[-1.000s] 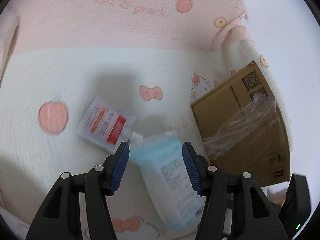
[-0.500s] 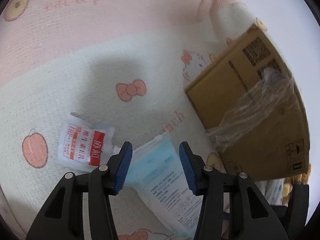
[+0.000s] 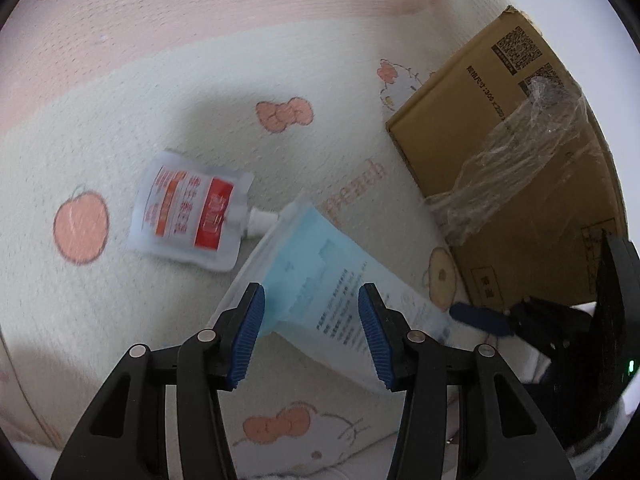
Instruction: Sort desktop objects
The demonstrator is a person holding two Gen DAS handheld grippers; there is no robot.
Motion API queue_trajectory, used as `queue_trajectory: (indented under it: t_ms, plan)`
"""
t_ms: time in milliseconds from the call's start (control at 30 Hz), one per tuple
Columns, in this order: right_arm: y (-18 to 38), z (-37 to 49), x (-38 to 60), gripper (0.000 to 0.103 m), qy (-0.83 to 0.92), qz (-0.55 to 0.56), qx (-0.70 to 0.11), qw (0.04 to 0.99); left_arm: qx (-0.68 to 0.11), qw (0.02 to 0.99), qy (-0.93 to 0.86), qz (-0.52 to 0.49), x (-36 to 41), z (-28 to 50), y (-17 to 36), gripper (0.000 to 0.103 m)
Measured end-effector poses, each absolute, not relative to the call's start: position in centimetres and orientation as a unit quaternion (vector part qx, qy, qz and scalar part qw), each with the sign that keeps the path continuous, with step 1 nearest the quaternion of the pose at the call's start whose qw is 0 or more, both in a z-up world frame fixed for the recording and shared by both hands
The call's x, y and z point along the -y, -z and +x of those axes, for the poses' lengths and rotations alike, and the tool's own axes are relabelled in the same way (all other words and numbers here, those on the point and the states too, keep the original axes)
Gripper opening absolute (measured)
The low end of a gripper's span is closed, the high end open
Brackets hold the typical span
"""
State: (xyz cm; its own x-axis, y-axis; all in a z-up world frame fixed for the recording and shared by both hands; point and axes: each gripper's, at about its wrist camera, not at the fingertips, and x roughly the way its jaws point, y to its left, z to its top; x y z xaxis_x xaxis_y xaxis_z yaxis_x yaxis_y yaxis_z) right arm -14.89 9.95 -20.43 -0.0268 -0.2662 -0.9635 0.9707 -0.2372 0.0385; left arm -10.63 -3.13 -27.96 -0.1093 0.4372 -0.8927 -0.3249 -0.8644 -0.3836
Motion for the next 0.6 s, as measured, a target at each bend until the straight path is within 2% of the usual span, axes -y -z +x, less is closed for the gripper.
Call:
queue_trajectory:
  t_ms: [167,367,433,500,600]
  plan:
    - [20.7,-15.1,-9.7,0.035,0.616,0.486,-0.358,0.506,0.067,0.222,-0.753,-0.615,4.5,-8.1,27.6,0.053]
    - [18.0,-13.3,-10.5,0.037,0.620,0.433,-0.406,0.513,0.110,0.204,-0.756,-0.612,6.4,-5.4,27.4,0.053]
    - [17.3,-12.9,-11.3,0.052,0.615,0.429,-0.406,0.522,0.109,0.200,-0.765,-0.602,6.8,-5.4,26.8,0.053]
    - [16.6,-12.7,-12.1,0.063,0.618,0.423,-0.402,0.527,0.124,0.206,-0.770,-0.591,7.3,-5.9,26.2,0.053]
    - [16.2,-12.5,-12.8,0.064,0.622,0.423,-0.379,0.539,0.143,0.211,-0.765,-0.592,7.5,-7.0,26.3,0.056]
